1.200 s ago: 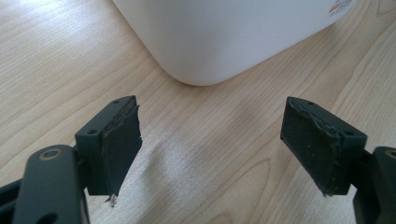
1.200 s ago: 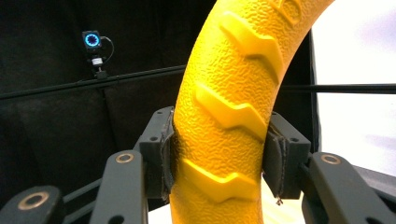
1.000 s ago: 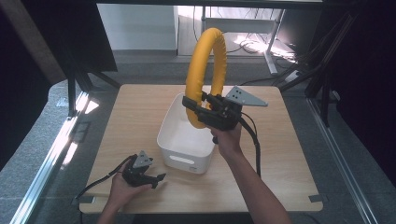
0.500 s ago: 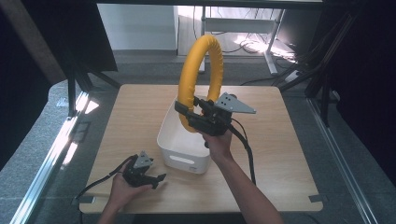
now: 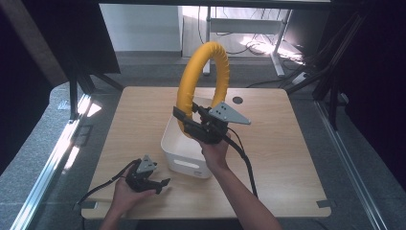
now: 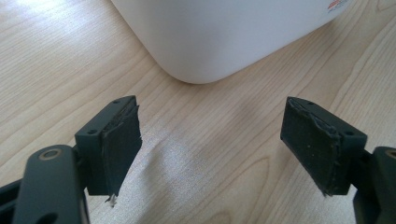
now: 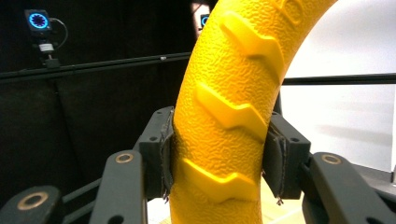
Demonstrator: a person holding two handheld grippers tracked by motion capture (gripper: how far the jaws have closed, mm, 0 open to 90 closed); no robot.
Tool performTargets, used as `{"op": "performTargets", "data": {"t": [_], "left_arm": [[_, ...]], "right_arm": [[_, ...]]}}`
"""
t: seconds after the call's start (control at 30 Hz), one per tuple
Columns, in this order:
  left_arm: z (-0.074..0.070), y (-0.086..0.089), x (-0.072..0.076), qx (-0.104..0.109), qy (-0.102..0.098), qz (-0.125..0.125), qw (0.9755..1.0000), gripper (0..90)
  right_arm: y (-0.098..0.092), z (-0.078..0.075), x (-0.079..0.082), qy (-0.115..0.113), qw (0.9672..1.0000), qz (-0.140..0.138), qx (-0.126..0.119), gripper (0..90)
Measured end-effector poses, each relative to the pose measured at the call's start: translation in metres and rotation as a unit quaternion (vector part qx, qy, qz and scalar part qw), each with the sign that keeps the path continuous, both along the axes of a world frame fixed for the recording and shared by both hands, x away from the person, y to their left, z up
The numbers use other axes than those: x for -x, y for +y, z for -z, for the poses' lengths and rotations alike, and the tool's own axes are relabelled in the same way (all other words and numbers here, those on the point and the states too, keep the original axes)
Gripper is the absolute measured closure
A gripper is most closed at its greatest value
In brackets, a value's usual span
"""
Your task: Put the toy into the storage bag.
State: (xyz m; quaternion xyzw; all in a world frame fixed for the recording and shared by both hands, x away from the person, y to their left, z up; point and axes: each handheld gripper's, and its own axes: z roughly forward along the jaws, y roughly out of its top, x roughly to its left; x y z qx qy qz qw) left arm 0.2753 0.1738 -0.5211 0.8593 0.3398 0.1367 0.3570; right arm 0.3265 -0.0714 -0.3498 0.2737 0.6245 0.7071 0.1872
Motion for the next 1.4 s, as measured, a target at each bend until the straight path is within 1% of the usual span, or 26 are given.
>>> {"op": "performTargets", "data": {"t": [0.17, 0.47, 0.57, 0.67, 0.8, 0.97, 1.1, 1.17, 1.3, 1.4], "left_arm": [[0.000, 0.000, 0.000, -0.001, 0.000, 0.001, 1.0000, 20.1], [0.001, -0.001, 0.000, -0.002, 0.001, 0.001, 1.0000, 20.1], [0.001, -0.001, 0.000, -0.002, 0.001, 0.001, 1.0000, 20.1], [0.001, -0.001, 0.000, -0.002, 0.001, 0.000, 1.0000, 20.1], [0.001, -0.001, 0.000, -0.002, 0.001, 0.000, 1.0000, 20.1], [0.001, -0.001, 0.000, -0.002, 0.001, 0.000, 1.0000, 20.1], [0.001, -0.001, 0.000, -0.003, 0.001, 0.000, 1.0000, 20.1], [0.001, -0.001, 0.000, -0.004, 0.000, 0.000, 1.0000, 20.1], [0.001, -0.001, 0.000, -0.004, 0.001, 0.000, 1.0000, 20.1], [0.001, -0.001, 0.000, -0.004, 0.001, 0.001, 1.0000, 20.1]], "right_arm": [[0.006, 0.007, 0.003, -0.003, 0.9997, 0.023, -0.004, 50.4], [0.016, 0.020, 0.008, -0.002, 0.9991, 0.043, -0.003, 50.2], [0.019, 0.025, 0.009, 0.000, 0.9991, 0.043, -0.001, 50.1], [0.023, 0.029, 0.012, -0.001, 0.9990, 0.044, 0.008, 50.1], [0.028, 0.035, 0.015, 0.003, 0.9990, 0.044, 0.011, 49.9], [0.034, 0.043, 0.019, 0.007, 0.9988, 0.042, 0.022, 48.9], [0.038, 0.046, 0.022, 0.009, 0.9987, 0.040, 0.030, 46.7], [0.039, 0.049, 0.022, 0.011, 0.9988, 0.039, 0.029, 46.7], [0.040, 0.052, 0.025, 0.010, 0.9983, 0.044, 0.037, 46.8], [0.039, 0.053, 0.025, 0.011, 0.9983, 0.044, 0.036, 46.8]]}}
